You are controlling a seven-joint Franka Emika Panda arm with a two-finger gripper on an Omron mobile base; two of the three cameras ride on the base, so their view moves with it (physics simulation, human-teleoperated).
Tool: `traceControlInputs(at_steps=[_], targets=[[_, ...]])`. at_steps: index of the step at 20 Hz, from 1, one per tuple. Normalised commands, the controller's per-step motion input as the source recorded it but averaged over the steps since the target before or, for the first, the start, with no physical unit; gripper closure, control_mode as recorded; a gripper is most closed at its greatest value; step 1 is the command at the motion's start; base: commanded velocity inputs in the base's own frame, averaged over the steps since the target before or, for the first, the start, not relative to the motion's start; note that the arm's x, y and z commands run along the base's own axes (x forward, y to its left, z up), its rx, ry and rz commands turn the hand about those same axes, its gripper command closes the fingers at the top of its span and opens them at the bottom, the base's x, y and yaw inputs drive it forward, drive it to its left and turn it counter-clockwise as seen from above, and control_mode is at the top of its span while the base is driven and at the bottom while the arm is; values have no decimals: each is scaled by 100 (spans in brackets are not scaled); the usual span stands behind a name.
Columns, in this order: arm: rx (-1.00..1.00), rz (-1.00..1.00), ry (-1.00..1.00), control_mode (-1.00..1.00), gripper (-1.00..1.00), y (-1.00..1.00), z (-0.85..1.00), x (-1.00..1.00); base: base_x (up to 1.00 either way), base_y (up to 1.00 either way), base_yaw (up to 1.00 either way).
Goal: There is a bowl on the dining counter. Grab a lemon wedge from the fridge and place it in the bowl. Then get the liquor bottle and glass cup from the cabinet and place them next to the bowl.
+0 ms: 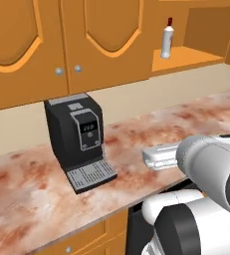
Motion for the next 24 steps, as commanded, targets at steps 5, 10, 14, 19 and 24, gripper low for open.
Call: traceControlInputs(at_steps=[5, 10, 14, 19, 24], targets=[[0, 0, 0, 100, -100, 0, 0, 0, 52, -60, 42], [0, 0, 0, 100, -100, 0, 0, 0, 7, -73, 35], [0, 0, 0, 100, -100, 0, 0, 0, 12, -78, 28], [0, 0, 0, 100, -100, 0, 0, 0, 33, -74, 28], [0, 0, 0, 100, -100, 0, 0, 0, 48, -35, 14]])
